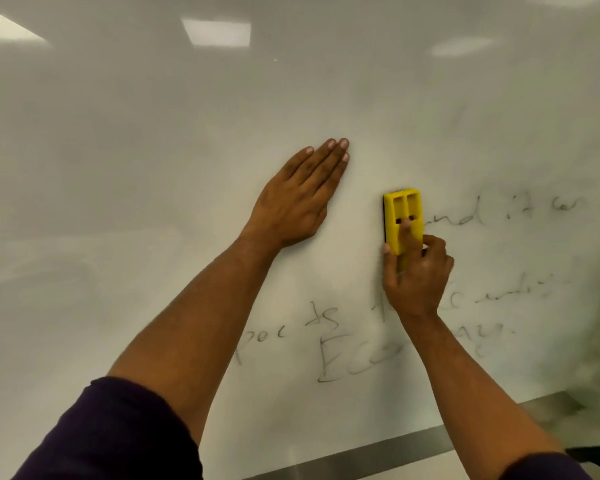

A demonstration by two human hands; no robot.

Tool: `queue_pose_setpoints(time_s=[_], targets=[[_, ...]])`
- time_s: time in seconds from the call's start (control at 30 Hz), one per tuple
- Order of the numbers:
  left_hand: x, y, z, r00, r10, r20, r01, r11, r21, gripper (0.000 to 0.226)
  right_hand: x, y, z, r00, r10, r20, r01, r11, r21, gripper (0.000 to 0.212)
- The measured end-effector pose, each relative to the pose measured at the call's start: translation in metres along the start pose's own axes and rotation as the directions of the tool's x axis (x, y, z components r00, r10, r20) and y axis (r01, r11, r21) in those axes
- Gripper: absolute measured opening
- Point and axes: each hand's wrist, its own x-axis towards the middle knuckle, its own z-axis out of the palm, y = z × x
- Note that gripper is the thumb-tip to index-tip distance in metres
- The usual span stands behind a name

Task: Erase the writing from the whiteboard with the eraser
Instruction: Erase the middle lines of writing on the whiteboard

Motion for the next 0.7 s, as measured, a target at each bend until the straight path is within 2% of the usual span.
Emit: queue_pose_setpoints(time_s=[0.03, 0.07, 0.1, 0.13, 0.17, 0.2, 0.23, 0.27, 0.3, 0.33, 0.37, 0.4, 0.47, 0.5, 0.53, 0.6, 0.63, 0.67, 0.7], targets=[[0.003, 0.004, 0.001, 1.0, -0.009, -0.001, 0.009, 1.0, -0.013, 0.066, -0.004, 0.003, 0.001, 0.993, -0.12, 0.018, 0.121, 0.993, -0.002, 0.066], [0.007, 0.007, 0.001, 1.0, -0.008, -0.002, 0.008, 1.0, -0.024, 0.067, -0.007, 0.007, 0.0, 0.94, -0.328, 0.089, 0.33, 0.944, -0.005, 0.07], [0.011, 0.01, 0.002, 1.0, 0.005, -0.001, -0.005, 1.0, -0.03, 0.067, -0.007, 0.016, -0.003, 0.869, -0.471, 0.153, 0.48, 0.877, -0.023, 0.073], [0.016, 0.013, 0.003, 1.0, 0.027, 0.005, -0.027, 0.999, -0.034, 0.067, -0.004, 0.026, -0.005, 0.859, -0.48, 0.177, 0.494, 0.869, -0.04, 0.072], [0.02, 0.015, 0.004, 0.999, 0.052, 0.013, -0.051, 0.998, -0.038, 0.066, 0.0, 0.033, -0.007, 0.92, -0.359, 0.156, 0.372, 0.926, -0.06, 0.068], [0.024, 0.018, 0.005, 0.997, 0.072, 0.023, -0.071, 0.996, -0.046, 0.065, 0.002, 0.035, -0.008, 0.984, -0.149, 0.099, 0.155, 0.987, -0.052, 0.063], [0.029, 0.02, 0.006, 0.996, 0.083, 0.03, -0.081, 0.995, -0.054, 0.064, 0.001, 0.035, -0.008, 0.999, 0.018, 0.04, -0.017, 0.999, -0.041, 0.06], [0.033, 0.023, 0.008, 0.996, 0.082, 0.032, -0.08, 0.995, -0.062, 0.063, -0.001, 0.036, -0.006, 0.999, 0.033, 0.007, -0.032, 0.998, -0.057, 0.06], [0.036, 0.026, 0.008, 0.997, 0.075, 0.031, -0.073, 0.995, -0.067, 0.064, -0.004, 0.038, -0.004, 0.994, -0.105, 0.03, 0.106, 0.992, -0.061, 0.062], [0.038, 0.029, 0.01, 0.997, 0.066, 0.026, -0.064, 0.996, -0.069, 0.065, -0.004, 0.044, -0.005, 0.953, -0.29, 0.089, 0.295, 0.954, -0.058, 0.063], [0.041, 0.032, 0.011, 0.998, 0.057, 0.021, -0.055, 0.996, -0.067, 0.065, 0.0, 0.052, -0.006, 0.911, -0.393, 0.126, 0.404, 0.912, -0.073, 0.063], [0.043, 0.034, 0.012, 0.999, 0.05, 0.015, -0.049, 0.997, -0.064, 0.065, 0.004, 0.06, -0.007, 0.922, -0.366, 0.124, 0.379, 0.92, -0.098, 0.062], [0.047, 0.037, 0.015, 0.999, 0.043, 0.006, -0.043, 0.997, -0.067, 0.065, 0.013, 0.066, -0.006, 0.998, -0.049, 0.028, 0.051, 0.996, -0.07, 0.06], [0.048, 0.038, 0.015, 0.999, 0.042, 0.003, -0.042, 0.997, -0.069, 0.064, 0.015, 0.065, -0.004, 0.998, 0.056, -0.011, -0.057, 0.997, -0.045, 0.061], [0.049, 0.038, 0.016, 0.999, 0.042, 0.0, -0.042, 0.997, -0.07, 0.064, 0.015, 0.066, -0.001, 1.0, 0.01, -0.02, -0.011, 0.999, -0.041, 0.063], [0.05, 0.037, 0.016, 0.999, 0.052, 0.007, -0.051, 0.996, -0.069, 0.065, 0.017, 0.075, -0.002, 0.953, -0.295, 0.076, 0.298, 0.953, -0.047, 0.066], [0.051, 0.037, 0.016, 0.998, 0.06, 0.015, -0.059, 0.996, -0.069, 0.066, 0.022, 0.083, -0.003, 0.941, -0.325, 0.097, 0.332, 0.941, -0.064, 0.065], [0.052, 0.037, 0.016, 0.997, 0.073, 0.023, -0.072, 0.995, -0.071, 0.066, 0.027, 0.092, -0.005, 0.974, -0.217, 0.066, 0.222, 0.972, -0.083, 0.062], [0.053, 0.037, 0.017, 0.996, 0.082, 0.03, -0.08, 0.994, -0.071, 0.067, 0.03, 0.098, -0.005, 1.0, -0.005, -0.009, 0.005, 0.998, -0.057, 0.058]])
